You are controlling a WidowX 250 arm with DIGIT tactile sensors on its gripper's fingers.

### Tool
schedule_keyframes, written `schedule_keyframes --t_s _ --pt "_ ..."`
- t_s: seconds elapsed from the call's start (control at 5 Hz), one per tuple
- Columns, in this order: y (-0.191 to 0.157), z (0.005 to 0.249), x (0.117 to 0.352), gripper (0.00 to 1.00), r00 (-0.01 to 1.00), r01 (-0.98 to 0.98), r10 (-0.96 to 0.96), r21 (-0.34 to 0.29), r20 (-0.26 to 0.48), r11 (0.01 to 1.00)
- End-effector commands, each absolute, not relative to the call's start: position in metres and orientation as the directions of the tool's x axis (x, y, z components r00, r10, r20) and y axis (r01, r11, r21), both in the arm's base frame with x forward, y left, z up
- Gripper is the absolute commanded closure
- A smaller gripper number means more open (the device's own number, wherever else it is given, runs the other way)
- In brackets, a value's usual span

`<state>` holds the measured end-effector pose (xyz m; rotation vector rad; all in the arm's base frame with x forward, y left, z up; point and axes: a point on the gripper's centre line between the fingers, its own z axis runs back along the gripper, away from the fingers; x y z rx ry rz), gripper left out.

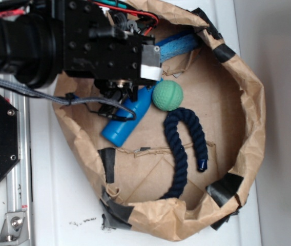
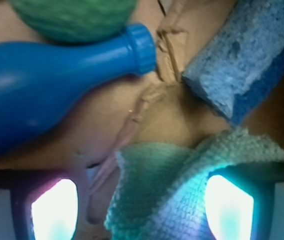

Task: Grab the blue cloth.

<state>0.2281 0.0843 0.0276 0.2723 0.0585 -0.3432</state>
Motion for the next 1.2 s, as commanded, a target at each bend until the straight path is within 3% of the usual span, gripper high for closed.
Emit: schedule_keyframes --t_s 0.0,0.2,1.0 --pt "0.1148 0.0165 0.2428 0.0 0.965 0.261 -0.235 0.316 -0.116 0.912" --pt "0.1154 0.0174 0.2411 1.0 0.969 0.245 -0.227 0.299 -0.093 0.922" --pt "0.1082 0.0245 0.2411 1.0 0.966 0.259 -0.254 0.296 -0.057 0.919"
